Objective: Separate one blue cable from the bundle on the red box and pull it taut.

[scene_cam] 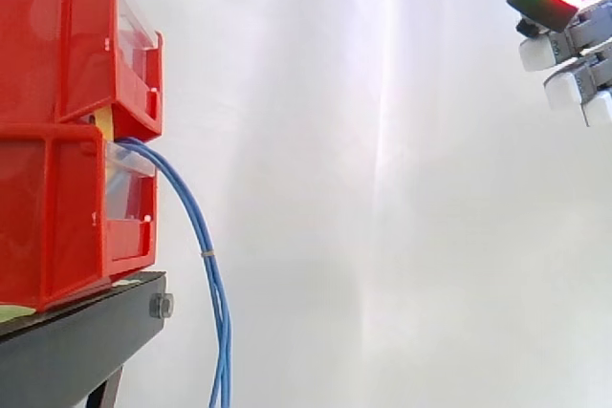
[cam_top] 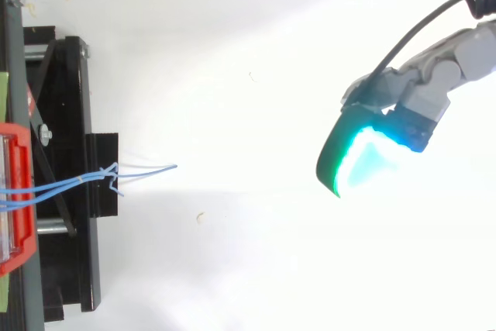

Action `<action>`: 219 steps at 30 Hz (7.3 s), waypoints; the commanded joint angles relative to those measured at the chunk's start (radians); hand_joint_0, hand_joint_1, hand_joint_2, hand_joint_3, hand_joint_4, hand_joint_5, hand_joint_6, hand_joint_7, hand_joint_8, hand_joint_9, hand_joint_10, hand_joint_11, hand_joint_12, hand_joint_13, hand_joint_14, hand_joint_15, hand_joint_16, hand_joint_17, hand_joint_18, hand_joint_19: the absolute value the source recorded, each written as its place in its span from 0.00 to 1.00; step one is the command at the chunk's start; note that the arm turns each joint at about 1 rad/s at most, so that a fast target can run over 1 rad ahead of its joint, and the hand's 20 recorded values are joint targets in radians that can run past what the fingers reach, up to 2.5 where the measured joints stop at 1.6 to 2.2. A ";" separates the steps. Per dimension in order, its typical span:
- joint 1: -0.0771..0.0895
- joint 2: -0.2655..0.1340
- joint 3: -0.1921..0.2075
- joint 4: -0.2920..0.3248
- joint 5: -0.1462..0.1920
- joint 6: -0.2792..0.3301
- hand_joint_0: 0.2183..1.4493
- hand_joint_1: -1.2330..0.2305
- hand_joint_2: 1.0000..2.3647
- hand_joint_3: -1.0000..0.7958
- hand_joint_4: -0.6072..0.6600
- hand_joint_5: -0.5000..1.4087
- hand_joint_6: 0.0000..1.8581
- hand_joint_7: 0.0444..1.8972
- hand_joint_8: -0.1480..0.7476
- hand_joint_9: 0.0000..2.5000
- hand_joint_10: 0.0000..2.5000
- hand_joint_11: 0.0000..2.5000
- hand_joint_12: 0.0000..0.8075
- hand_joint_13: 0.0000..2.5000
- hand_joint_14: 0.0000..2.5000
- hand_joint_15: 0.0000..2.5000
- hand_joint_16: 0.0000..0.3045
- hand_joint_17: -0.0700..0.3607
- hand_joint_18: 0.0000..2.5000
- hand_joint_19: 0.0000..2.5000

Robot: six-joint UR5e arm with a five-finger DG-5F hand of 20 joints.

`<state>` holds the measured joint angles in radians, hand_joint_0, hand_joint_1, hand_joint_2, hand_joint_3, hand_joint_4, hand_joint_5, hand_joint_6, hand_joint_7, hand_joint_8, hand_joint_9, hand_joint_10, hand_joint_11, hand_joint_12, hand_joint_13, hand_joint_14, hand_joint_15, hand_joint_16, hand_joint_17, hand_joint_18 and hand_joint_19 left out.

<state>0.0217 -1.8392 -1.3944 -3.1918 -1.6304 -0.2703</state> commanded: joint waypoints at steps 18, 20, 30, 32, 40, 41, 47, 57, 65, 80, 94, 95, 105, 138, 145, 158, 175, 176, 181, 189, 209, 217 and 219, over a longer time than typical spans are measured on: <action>0.021 -0.025 -0.124 0.248 0.047 0.000 0.23 0.36 0.00 0.28 0.59 0.14 0.27 0.31 0.44 0.14 0.00 0.00 0.45 0.16 0.00 0.06 0.20 0.48 0.13 0.15; 0.021 -0.075 -0.123 0.250 0.046 0.008 0.22 0.35 0.00 0.28 0.59 0.14 0.27 0.32 0.45 0.14 0.00 0.00 0.45 0.16 0.00 0.06 0.20 0.48 0.13 0.15; 0.027 -0.202 -0.124 0.461 0.080 0.036 0.21 0.33 0.00 0.28 0.61 0.15 0.27 0.33 0.46 0.16 0.00 0.01 0.47 0.18 0.00 0.08 0.20 0.48 0.15 0.16; 0.027 -0.222 -0.124 0.507 0.101 0.036 0.22 0.33 0.00 0.28 0.61 0.15 0.27 0.33 0.46 0.16 0.00 0.01 0.47 0.18 0.00 0.08 0.20 0.48 0.15 0.16; 0.038 -0.233 -0.124 0.518 0.182 0.031 0.22 0.33 0.00 0.28 0.61 0.15 0.27 0.33 0.46 0.16 0.00 0.02 0.47 0.18 0.00 0.08 0.20 0.48 0.16 0.17; 0.040 -0.236 -0.123 0.518 0.192 0.031 0.22 0.33 0.00 0.28 0.61 0.15 0.27 0.33 0.47 0.16 0.00 0.02 0.47 0.18 0.00 0.08 0.20 0.48 0.16 0.16; 0.044 -0.288 -0.123 0.573 0.227 0.034 0.22 0.33 0.00 0.28 0.61 0.15 0.27 0.33 0.47 0.17 0.00 0.02 0.47 0.19 0.00 0.08 0.20 0.48 0.16 0.17; 0.058 -0.370 -0.123 0.734 0.279 0.031 0.22 0.34 0.00 0.28 0.62 0.15 0.27 0.33 0.47 0.17 0.00 0.02 0.47 0.19 0.00 0.09 0.20 0.48 0.16 0.17; 0.072 -0.405 -0.123 0.803 0.356 -0.010 0.22 0.34 0.00 0.28 0.62 0.15 0.27 0.33 0.47 0.17 0.00 0.02 0.48 0.19 0.00 0.09 0.20 0.48 0.16 0.17; 0.096 -0.537 -0.005 0.859 0.506 -0.099 0.22 0.35 0.00 0.28 0.63 0.15 0.27 0.34 0.47 0.17 0.00 0.03 0.48 0.19 0.00 0.09 0.20 0.48 0.16 0.17; 0.123 -0.601 0.101 0.797 0.475 -0.063 0.22 0.35 0.00 0.28 0.65 0.16 0.27 0.36 0.48 0.18 0.00 0.03 0.48 0.19 0.00 0.09 0.20 0.48 0.16 0.17; 0.130 -0.601 0.101 0.790 0.471 -0.061 0.22 0.35 0.00 0.28 0.66 0.17 0.27 0.37 0.48 0.18 0.00 0.02 0.48 0.19 0.00 0.09 0.20 0.48 0.16 0.17; 0.153 -0.601 0.112 0.802 0.469 -0.052 0.23 0.36 0.00 0.28 0.71 0.19 0.27 0.46 0.48 0.19 0.00 0.03 0.47 0.19 0.00 0.08 0.19 0.47 0.17 0.18; 0.133 -0.565 0.239 0.489 0.374 0.006 0.30 0.34 0.00 0.28 0.69 0.22 0.27 0.67 0.49 0.23 0.00 0.06 0.46 0.23 0.00 0.10 0.18 0.44 0.20 0.20; 0.130 -0.561 0.238 0.481 0.368 0.006 0.31 0.34 0.00 0.28 0.68 0.22 0.27 0.69 0.49 0.23 0.00 0.07 0.46 0.23 0.00 0.10 0.18 0.44 0.21 0.20; 0.124 -0.520 0.239 0.444 0.368 -0.001 0.29 0.35 0.00 0.28 0.68 0.22 0.27 0.68 0.50 0.24 0.00 0.08 0.46 0.24 0.00 0.11 0.18 0.45 0.22 0.21; 0.110 -0.491 0.244 0.400 0.373 0.000 0.28 0.39 0.00 0.28 0.70 0.21 0.27 0.63 0.51 0.25 0.00 0.08 0.47 0.24 0.00 0.11 0.18 0.45 0.22 0.21; 0.110 -0.491 0.244 0.398 0.373 0.000 0.27 0.39 0.00 0.28 0.70 0.21 0.27 0.63 0.51 0.25 0.00 0.08 0.47 0.24 0.00 0.11 0.18 0.45 0.22 0.21; 0.109 -0.491 0.244 0.398 0.379 -0.001 0.27 0.42 0.00 0.28 0.71 0.21 0.27 0.61 0.51 0.25 0.00 0.08 0.47 0.24 0.00 0.11 0.18 0.46 0.22 0.22; 0.107 -0.491 0.272 0.382 0.391 -0.001 0.28 0.47 0.00 0.28 0.70 0.22 0.27 0.61 0.50 0.26 0.00 0.08 0.47 0.25 0.00 0.11 0.18 0.45 0.22 0.22; 0.106 -0.482 0.328 0.250 0.391 -0.001 0.33 0.39 0.01 0.39 0.67 0.23 0.27 0.74 0.51 0.30 0.00 0.11 0.47 0.26 0.00 0.11 0.18 0.44 0.24 0.22; 0.104 -0.474 0.328 0.250 0.391 -0.001 0.33 0.28 0.01 0.46 0.68 0.21 0.30 0.71 0.54 0.30 0.00 0.13 0.50 0.27 0.00 0.12 0.19 0.47 0.26 0.22; 0.104 -0.472 0.328 0.248 0.391 -0.001 0.33 0.26 0.01 0.43 0.66 0.21 0.31 0.70 0.53 0.30 0.00 0.14 0.49 0.27 0.00 0.12 0.19 0.46 0.26 0.22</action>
<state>0.1259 -2.3153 -1.0661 -2.9425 -1.2394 -0.2698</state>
